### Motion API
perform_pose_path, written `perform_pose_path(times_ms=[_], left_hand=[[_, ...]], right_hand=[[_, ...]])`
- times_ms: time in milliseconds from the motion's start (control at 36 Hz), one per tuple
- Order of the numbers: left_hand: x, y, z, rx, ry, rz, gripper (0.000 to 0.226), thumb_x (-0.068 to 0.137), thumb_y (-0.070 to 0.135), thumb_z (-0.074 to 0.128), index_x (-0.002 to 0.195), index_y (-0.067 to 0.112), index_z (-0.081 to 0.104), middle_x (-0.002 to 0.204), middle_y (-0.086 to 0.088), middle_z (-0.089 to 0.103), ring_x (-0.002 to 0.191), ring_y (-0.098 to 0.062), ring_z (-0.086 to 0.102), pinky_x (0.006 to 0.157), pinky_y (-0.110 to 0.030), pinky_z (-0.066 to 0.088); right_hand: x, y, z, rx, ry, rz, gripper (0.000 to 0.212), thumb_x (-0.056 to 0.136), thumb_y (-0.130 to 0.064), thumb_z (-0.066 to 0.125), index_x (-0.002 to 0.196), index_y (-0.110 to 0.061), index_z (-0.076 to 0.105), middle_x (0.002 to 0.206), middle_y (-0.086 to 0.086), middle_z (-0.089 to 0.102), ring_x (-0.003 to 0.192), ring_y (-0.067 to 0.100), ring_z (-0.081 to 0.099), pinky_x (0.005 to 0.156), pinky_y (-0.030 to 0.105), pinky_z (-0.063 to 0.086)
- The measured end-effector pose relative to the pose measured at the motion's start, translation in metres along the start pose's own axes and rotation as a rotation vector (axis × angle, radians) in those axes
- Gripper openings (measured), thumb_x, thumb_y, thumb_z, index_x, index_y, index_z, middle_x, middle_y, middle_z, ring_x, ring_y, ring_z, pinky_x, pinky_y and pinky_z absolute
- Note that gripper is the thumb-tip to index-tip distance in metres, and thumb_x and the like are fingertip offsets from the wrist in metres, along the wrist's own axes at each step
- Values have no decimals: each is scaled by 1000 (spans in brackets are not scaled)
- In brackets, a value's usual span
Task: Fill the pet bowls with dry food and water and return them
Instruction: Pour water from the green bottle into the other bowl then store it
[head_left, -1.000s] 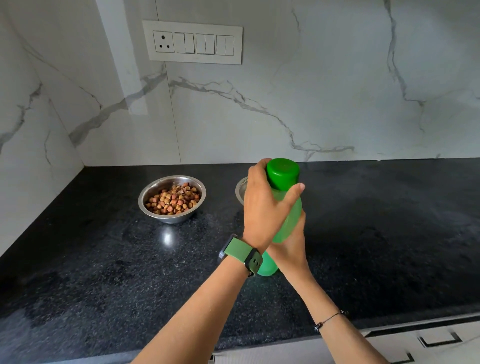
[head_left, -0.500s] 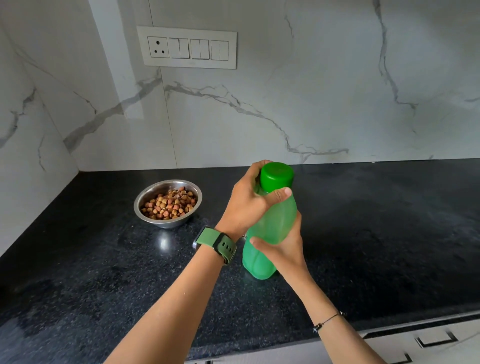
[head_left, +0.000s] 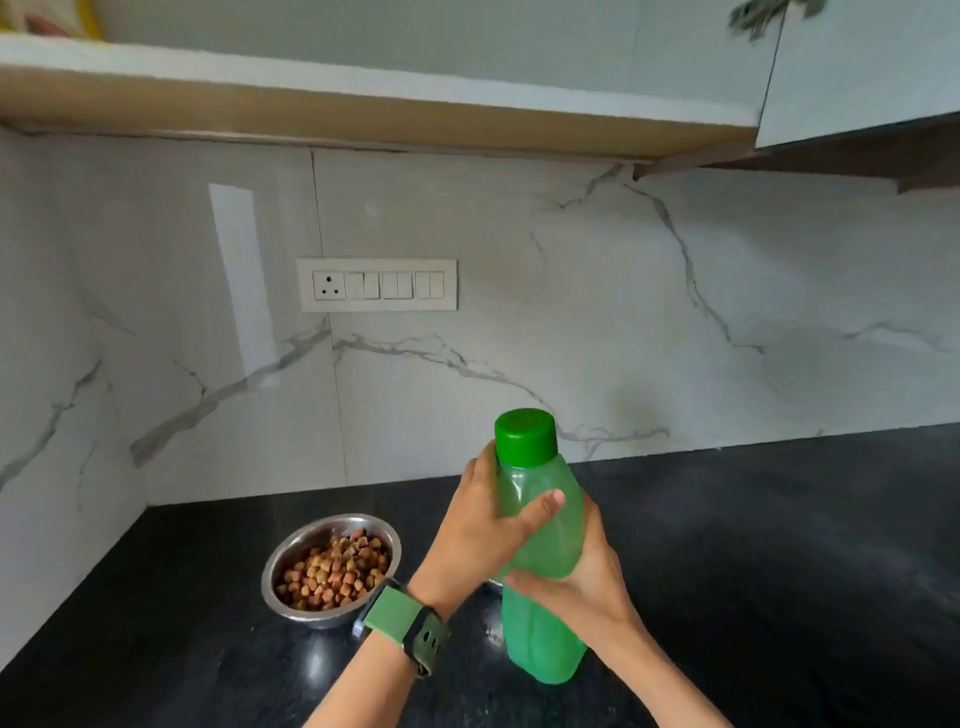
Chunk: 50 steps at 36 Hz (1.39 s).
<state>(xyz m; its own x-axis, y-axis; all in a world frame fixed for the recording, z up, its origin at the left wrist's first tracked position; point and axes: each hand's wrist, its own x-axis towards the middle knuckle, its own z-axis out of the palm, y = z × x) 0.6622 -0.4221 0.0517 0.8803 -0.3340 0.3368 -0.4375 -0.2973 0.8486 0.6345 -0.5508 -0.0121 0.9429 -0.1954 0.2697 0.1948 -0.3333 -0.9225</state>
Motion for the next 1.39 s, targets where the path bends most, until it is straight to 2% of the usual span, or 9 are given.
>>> perform_pose_path(times_ms=[167,306,417,556,694,861,972,1167,1389], left_hand=[[36,80,-48,6,-14,220,36,83,32,67,96,50,39,104,15,58,93,4,58,75,-7,49],[70,169,-96,-34,-11,313,34,84,30,66,115,27,52,97,14,63,92,-4,63,79,-23,53],[96,237,-130,41,-15,413,22,82,37,67,99,24,62,102,5,70,94,-11,68,89,-33,53],[131,318,-153,96,39,552,31,85,40,62,106,17,57,94,10,67,76,5,67,63,-10,53],[174,372,-152,138,94,566,42,88,39,58,123,16,50,106,9,63,90,-1,62,69,-13,50],[237,394,-137,279,264,435,49,90,40,56,129,11,49,111,-8,54,97,-26,62,68,-30,56],[280,393,-126,231,288,428,34,91,28,59,116,6,56,104,-14,65,81,-24,66,69,-34,59],[357,376,-107,232,336,378,24,90,18,60,109,4,56,109,-14,65,95,-27,65,84,-39,56],[446,358,-89,241,367,305,32,86,7,61,117,1,54,116,-16,62,105,-31,62,90,-43,54]], right_hand=[[37,-100,-35,-22,-7,-159,82,56,-18,87,119,-35,37,98,-13,63,88,-4,62,68,14,51],[61,-199,-75,-8,-175,-276,81,63,-29,81,127,-30,31,116,-8,57,106,3,58,84,21,52],[79,-274,-112,-86,-228,-394,77,65,-26,74,131,-25,34,122,-5,58,110,7,59,92,25,50],[117,-355,-156,-128,-181,-496,53,71,-20,69,121,-16,53,116,4,67,105,18,65,90,35,52],[168,-408,-188,-65,-42,-561,31,83,-15,66,113,-14,59,105,1,70,96,16,68,83,34,54],[233,-425,-202,-48,64,-589,44,82,-19,69,122,-8,55,107,4,69,93,18,69,73,31,56],[275,-412,-205,-7,66,-588,43,83,-22,69,120,-9,51,110,6,66,98,20,65,80,34,55],[347,-386,-213,-43,87,-574,54,88,-28,63,135,-16,38,111,-2,52,78,5,50,53,18,33],[421,-376,-223,-92,135,-421,53,76,-23,75,123,-13,52,116,8,63,104,26,60,79,36,52]])
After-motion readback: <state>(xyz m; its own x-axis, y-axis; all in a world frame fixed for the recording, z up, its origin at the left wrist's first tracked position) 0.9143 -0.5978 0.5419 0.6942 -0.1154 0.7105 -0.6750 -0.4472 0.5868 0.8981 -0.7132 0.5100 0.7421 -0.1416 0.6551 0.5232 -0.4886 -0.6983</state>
